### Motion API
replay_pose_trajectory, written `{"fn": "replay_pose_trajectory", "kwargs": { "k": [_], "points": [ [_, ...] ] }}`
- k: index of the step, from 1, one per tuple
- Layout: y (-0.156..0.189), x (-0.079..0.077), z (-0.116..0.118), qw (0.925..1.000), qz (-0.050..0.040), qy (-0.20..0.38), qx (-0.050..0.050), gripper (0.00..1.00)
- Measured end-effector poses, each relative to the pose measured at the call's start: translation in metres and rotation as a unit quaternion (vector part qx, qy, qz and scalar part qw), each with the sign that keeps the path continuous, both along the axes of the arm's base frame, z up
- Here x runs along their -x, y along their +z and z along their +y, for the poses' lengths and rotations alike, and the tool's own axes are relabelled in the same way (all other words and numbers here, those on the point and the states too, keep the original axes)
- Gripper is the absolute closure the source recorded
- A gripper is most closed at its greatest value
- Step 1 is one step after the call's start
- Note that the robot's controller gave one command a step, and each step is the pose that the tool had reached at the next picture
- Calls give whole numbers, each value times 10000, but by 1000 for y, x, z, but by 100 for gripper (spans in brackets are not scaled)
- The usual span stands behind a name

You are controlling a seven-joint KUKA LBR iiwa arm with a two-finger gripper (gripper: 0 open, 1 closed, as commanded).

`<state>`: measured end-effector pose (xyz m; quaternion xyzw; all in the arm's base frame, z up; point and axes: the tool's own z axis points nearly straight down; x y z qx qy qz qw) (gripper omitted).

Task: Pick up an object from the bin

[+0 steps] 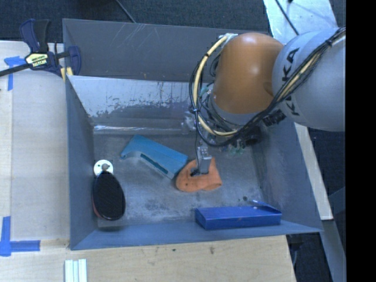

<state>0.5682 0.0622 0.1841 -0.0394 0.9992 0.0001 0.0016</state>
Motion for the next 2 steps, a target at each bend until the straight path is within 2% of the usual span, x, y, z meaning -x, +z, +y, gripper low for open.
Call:
{"fn": "replay_pose_trajectory", "kwargs": {
  "k": [1,2],
  "points": [
    [-54,-2,10,9993,-26,375,-1,0],
    [-100,6,14,9993,10,366,2,100]
  ]
}}
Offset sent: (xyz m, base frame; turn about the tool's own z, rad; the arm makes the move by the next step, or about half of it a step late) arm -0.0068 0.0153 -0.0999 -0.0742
